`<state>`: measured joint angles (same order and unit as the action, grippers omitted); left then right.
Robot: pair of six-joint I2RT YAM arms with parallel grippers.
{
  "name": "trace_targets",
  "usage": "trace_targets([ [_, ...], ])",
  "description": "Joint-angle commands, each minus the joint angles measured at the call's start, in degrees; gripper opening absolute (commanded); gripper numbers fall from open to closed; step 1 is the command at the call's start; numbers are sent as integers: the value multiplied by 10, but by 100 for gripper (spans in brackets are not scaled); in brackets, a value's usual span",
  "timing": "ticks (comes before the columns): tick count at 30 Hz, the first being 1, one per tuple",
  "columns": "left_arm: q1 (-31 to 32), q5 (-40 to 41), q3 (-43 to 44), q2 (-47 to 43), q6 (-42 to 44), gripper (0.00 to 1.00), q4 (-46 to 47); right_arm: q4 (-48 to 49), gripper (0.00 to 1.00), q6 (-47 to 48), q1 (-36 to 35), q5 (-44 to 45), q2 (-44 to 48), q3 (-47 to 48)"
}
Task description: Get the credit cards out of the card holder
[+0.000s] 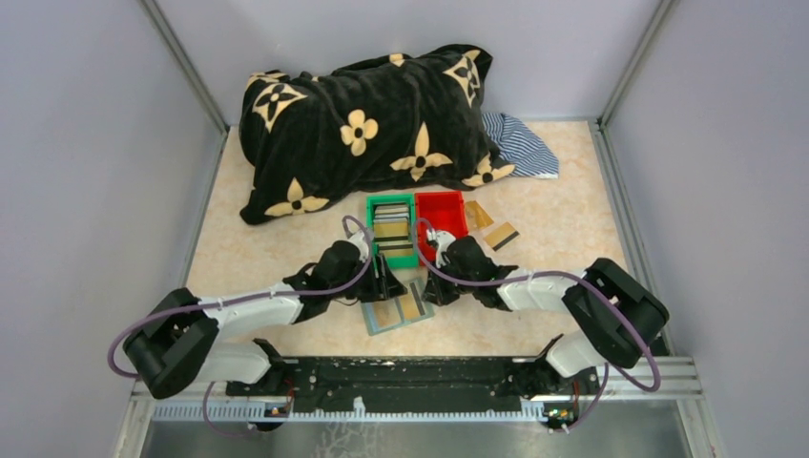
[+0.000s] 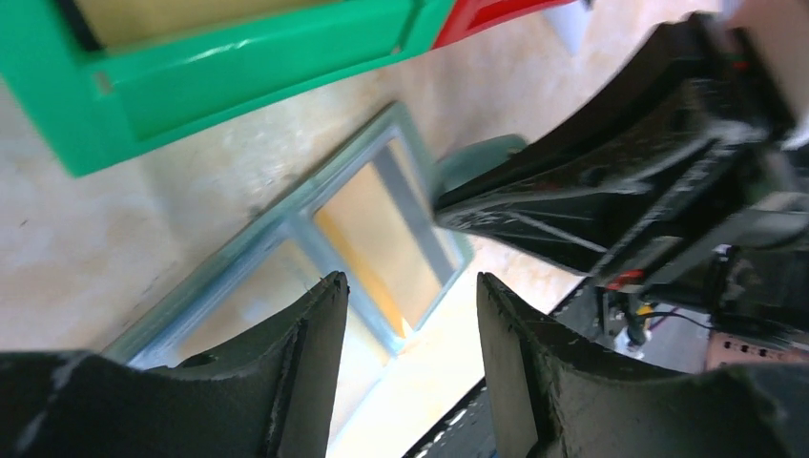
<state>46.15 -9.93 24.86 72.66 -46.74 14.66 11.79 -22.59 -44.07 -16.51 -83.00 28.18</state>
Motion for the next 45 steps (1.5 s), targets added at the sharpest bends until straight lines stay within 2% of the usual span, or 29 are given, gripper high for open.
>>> trace_targets([
  [1,0,20,9,20,16,58,-79,-86,9,13,-1,51,13,-7],
  [6,0,11,8,35,15,58,-86,-110,10,12,-1,74,47,-1],
  [10,0,20,20,48,17,58,-105,-110,9,16,-1,71,41,0],
  [18,1,12,20,94,4,57,-68,-126,7,13,-1,72,100,0],
  [19,1,12,19,97,3,56,-66,-140,11,18,-2,75,109,8],
  [23,1,15,18,94,5,56,-65,-173,42,34,-2,81,111,31],
  [25,1,21,9,73,2,56,-57,-184,45,42,-2,73,94,47],
  [29,0,69,2,26,7,55,-86,-176,43,42,-8,60,85,61],
  [35,0,128,-9,-64,17,55,-127,-234,46,44,-63,115,84,128],
  [40,-1,148,-22,-111,19,54,-138,-243,69,31,-79,121,64,163],
  [45,0,134,-50,-131,6,54,-116,-280,81,58,-79,146,-18,220],
])
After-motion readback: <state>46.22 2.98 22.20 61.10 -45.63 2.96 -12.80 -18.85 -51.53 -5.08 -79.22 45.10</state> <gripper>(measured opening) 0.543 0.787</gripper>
